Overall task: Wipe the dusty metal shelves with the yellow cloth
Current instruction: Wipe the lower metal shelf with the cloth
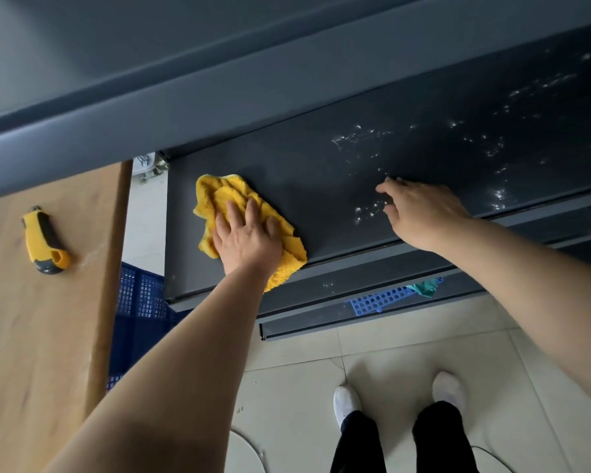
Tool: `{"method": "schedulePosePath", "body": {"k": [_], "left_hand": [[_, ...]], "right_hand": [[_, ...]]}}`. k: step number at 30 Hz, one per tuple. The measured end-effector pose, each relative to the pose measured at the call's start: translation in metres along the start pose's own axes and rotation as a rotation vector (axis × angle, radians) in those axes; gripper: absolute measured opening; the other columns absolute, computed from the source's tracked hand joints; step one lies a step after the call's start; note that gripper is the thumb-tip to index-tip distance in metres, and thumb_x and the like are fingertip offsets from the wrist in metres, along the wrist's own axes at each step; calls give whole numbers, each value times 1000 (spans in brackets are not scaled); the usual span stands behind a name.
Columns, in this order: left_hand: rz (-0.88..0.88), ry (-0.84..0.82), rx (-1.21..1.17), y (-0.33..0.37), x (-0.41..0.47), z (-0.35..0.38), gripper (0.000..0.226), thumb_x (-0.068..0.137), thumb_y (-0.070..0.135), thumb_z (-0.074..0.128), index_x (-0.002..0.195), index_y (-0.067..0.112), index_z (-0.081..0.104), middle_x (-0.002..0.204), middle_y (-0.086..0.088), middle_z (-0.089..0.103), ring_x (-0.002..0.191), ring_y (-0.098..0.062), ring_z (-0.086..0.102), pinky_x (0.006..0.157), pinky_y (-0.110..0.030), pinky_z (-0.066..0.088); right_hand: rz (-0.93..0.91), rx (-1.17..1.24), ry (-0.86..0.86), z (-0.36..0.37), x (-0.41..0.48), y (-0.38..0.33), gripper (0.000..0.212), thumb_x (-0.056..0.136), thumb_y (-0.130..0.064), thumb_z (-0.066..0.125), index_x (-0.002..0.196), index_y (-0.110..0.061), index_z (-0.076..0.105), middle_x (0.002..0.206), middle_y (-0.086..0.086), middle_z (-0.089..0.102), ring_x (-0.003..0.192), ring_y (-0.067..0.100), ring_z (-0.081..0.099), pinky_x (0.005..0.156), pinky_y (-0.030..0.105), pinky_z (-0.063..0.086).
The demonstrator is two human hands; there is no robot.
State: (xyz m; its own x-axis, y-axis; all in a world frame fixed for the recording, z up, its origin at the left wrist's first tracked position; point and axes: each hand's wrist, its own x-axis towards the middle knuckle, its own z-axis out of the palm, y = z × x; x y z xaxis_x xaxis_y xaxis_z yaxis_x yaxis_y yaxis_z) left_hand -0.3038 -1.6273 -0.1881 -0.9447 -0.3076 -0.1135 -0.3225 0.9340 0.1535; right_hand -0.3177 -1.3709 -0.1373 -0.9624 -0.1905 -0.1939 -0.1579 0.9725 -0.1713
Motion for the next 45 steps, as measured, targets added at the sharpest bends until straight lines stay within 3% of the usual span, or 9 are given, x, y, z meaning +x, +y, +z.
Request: {"method": "schedulePosePath", "body": {"k": [3,8,19,35,39,45], "left_hand": [[-27,-20,17,15,2,2,63,94,55,19,151,28,15,160,-6,6,145,-33,3,116,-47,4],[-29,-31,38,49,4,6,62,95,53,19,151,27,13,160,-5,4,146,-32,2,116,-47,5],[65,-41,-11,161,17,16,59,96,49,23,151,28,15,161,-3,4,146,-32,1,116,-48,3],[5,-26,-23,212,86,16,56,98,38,30,151,29,15,160,2,6,146,-30,3,116,-46,5],[53,-28,-4,225,84,16,55,98,41,29,151,30,17,160,2,8,146,-30,4,115,-47,7],[156,-33,-23,269,69,19,55,98,43,29,150,30,18,160,1,8,146,-29,3,116,-46,7]], "right_hand": [[-32,21,60,-7,-1,15,41,96,-16,44,137,-17,43,130,6,58,110,27,60,89,41,48],[-42,-3,96,-21,3,50,40,95,-15,46,135,-15,46,139,5,51,128,25,48,94,43,44],[-24,-17,71,-30,2,120,40,93,-16,48,133,-19,50,138,1,51,122,25,50,95,42,39],[17,-36,102,-29,15,165,33,91,-21,51,123,-19,57,131,0,55,118,25,50,92,41,39],[-12,29,115,-30,16,172,33,93,-23,47,124,-22,58,131,-3,57,118,24,51,90,41,39],[-97,96,74,-37,7,187,39,96,-17,44,133,-21,52,145,-4,46,125,20,51,100,40,43]]}}
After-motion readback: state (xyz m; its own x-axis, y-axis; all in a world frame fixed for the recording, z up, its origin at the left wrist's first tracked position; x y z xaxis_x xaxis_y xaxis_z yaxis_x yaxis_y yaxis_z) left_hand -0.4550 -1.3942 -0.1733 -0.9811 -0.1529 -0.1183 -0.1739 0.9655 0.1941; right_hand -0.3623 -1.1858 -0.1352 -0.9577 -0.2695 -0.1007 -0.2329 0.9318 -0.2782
